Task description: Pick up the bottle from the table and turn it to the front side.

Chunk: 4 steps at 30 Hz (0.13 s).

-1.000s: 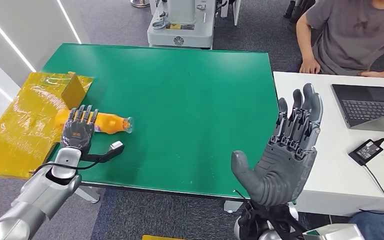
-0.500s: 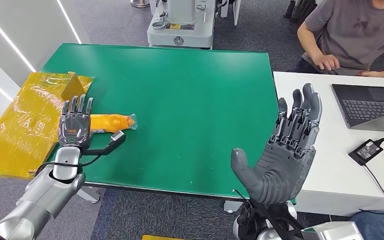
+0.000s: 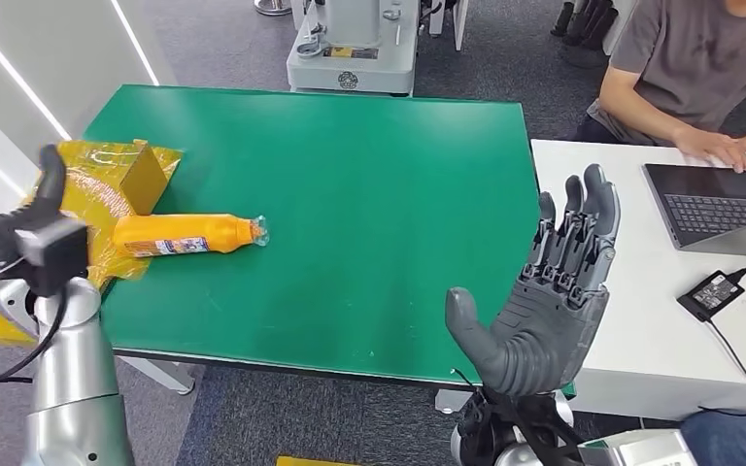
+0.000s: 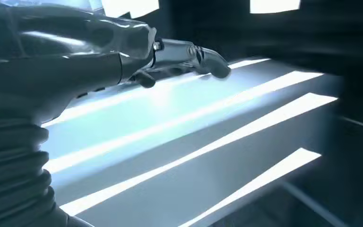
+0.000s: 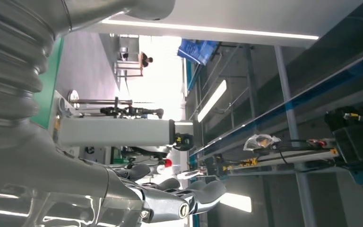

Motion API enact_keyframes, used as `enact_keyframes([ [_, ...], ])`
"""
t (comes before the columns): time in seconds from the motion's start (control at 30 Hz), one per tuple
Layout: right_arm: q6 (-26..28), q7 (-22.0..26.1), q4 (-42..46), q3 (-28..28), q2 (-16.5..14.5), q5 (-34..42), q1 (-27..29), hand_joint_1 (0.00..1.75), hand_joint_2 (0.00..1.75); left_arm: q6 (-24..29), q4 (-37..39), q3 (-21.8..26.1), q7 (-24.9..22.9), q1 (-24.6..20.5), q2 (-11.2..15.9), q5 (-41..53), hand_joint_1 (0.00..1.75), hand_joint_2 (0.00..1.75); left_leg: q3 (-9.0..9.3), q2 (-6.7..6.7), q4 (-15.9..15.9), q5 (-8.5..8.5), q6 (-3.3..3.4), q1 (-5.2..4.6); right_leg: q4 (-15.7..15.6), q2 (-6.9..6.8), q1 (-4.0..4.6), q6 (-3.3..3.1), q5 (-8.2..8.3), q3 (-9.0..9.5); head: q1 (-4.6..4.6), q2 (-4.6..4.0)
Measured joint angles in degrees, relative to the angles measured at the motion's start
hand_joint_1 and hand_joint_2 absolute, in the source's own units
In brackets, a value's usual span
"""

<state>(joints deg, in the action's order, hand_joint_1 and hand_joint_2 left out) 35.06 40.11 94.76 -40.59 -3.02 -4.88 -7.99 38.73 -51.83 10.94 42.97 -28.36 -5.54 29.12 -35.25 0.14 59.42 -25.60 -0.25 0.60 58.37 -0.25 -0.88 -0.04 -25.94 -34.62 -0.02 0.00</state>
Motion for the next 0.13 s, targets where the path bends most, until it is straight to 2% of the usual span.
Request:
enact_keyframes([
  [0.07,0.33,-0.01,-0.19,-0.13,0.0,0.0,-0.08,0.0,1.75,-4.05,-1.34,-4.56,-1.9,0.5,-1.83,-13.7,0.0,1.75,-0.08,-0.3,-0.01,0.06,0.03,0.03,0.0,-0.34,0.04,0.01,-0.02,0.1,0.02,0.0],
  [0.13,0.41,-0.01,-0.3,-0.28,0.0,-0.04,-0.17,0.0,1.75,-8.57,-2.45,-8.73,-2.2,1.09,-2.88,-20.46,0.0,1.75,-0.13,-0.4,-0.01,0.09,0.04,0.04,0.01,-0.46,0.05,0.01,-0.01,0.13,0.05,0.0],
])
